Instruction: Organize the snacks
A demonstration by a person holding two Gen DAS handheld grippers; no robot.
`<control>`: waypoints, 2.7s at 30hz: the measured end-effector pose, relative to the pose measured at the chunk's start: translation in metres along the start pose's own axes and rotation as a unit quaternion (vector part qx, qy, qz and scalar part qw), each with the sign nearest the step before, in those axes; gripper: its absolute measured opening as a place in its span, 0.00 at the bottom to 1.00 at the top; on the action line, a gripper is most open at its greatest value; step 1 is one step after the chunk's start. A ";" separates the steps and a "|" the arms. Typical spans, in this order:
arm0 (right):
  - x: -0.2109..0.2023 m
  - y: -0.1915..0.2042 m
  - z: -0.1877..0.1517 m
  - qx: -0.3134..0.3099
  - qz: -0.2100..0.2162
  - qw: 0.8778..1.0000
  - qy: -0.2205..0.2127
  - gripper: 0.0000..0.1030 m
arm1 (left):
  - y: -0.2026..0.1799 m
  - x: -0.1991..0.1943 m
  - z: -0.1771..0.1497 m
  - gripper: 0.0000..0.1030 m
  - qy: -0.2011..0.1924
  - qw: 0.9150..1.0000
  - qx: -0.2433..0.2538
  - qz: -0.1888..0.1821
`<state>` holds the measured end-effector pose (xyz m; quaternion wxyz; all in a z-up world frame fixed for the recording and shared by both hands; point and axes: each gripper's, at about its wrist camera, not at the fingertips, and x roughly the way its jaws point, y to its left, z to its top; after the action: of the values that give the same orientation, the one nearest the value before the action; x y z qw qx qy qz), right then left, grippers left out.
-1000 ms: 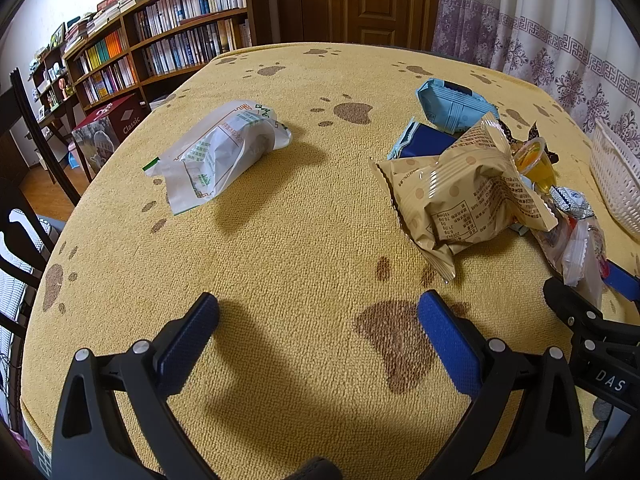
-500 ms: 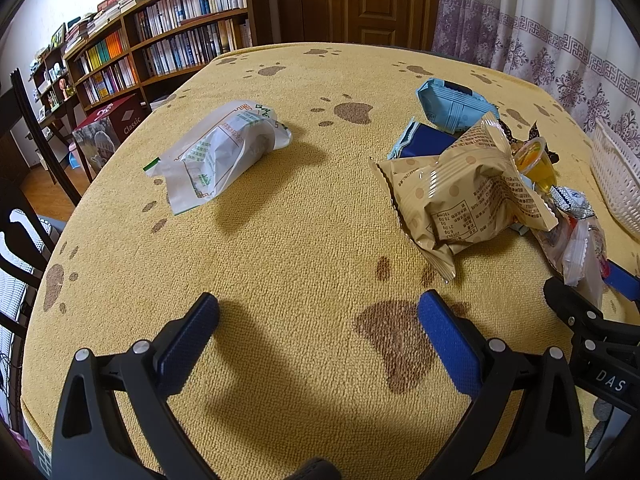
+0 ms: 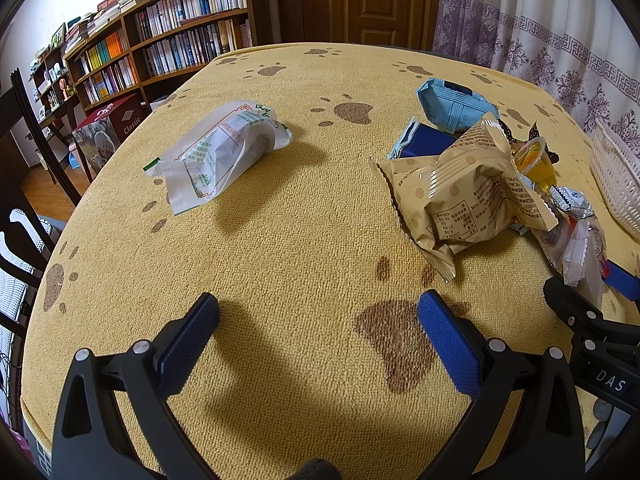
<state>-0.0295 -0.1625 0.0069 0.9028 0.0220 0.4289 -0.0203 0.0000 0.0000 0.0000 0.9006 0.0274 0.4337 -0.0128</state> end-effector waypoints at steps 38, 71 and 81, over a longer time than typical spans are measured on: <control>0.002 -0.001 0.006 -0.015 0.011 1.000 0.021 0.98 | 0.000 0.001 0.002 0.95 0.004 1.000 -0.007 -0.003; -0.059 -0.013 -0.013 -0.087 0.174 0.978 -0.069 0.74 | 0.003 -0.034 0.021 0.95 -0.064 0.995 0.024 -0.074; -0.022 -0.001 0.000 -0.118 0.187 0.975 -0.032 0.58 | 0.005 -0.024 0.025 0.95 -0.063 0.995 0.024 -0.071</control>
<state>-0.0433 -0.1633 0.0245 0.9001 -0.0058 0.3873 0.1994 0.0050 0.0034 0.0341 0.9219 0.0170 0.3767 -0.0892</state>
